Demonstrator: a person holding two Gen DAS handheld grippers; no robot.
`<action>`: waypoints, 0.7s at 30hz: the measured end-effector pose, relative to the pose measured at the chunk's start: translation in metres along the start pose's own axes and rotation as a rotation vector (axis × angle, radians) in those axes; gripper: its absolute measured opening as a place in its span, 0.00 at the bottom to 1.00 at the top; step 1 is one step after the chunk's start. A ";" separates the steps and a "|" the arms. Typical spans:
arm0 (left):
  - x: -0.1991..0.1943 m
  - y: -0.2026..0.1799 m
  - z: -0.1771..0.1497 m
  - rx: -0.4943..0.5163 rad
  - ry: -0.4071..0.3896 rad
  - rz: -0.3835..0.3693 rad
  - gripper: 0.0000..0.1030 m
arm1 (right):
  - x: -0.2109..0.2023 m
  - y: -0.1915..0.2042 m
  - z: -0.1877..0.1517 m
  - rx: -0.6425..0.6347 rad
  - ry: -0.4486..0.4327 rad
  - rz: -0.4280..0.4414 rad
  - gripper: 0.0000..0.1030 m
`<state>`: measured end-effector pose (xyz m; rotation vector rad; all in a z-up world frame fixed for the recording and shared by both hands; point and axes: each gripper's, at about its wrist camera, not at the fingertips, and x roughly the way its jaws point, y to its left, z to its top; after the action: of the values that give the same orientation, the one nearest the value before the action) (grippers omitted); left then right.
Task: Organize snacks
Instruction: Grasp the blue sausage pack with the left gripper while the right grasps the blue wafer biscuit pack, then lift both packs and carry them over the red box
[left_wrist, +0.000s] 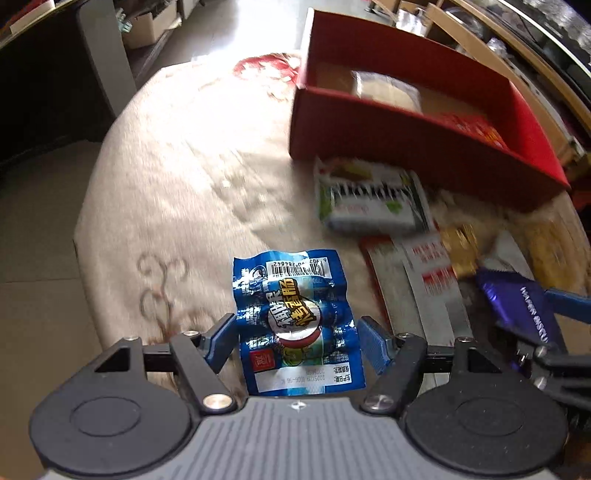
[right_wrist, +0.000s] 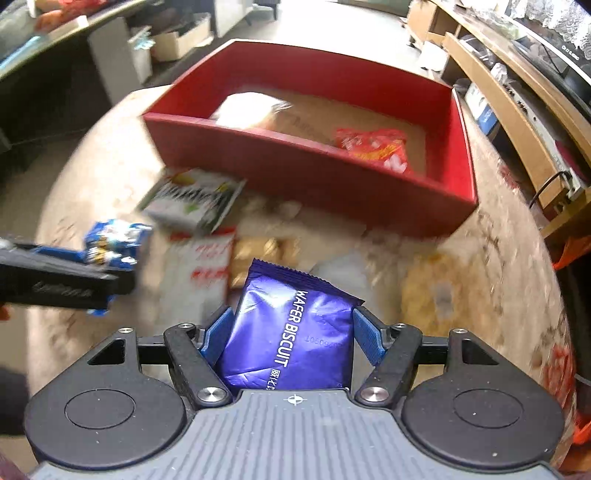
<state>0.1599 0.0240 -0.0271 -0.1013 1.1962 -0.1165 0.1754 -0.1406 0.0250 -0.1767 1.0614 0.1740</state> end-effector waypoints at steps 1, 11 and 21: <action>-0.002 -0.001 -0.005 0.005 0.002 -0.009 0.65 | -0.005 0.004 -0.006 -0.005 -0.002 0.004 0.74; -0.008 -0.011 -0.031 0.045 0.004 0.020 0.67 | -0.007 0.012 -0.052 -0.021 0.057 0.008 0.72; 0.007 -0.023 -0.019 -0.003 -0.052 0.097 0.86 | 0.010 -0.002 -0.056 0.067 0.092 0.030 0.84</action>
<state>0.1432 -0.0004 -0.0368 -0.0483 1.1476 -0.0271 0.1331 -0.1545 -0.0098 -0.1091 1.1601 0.1585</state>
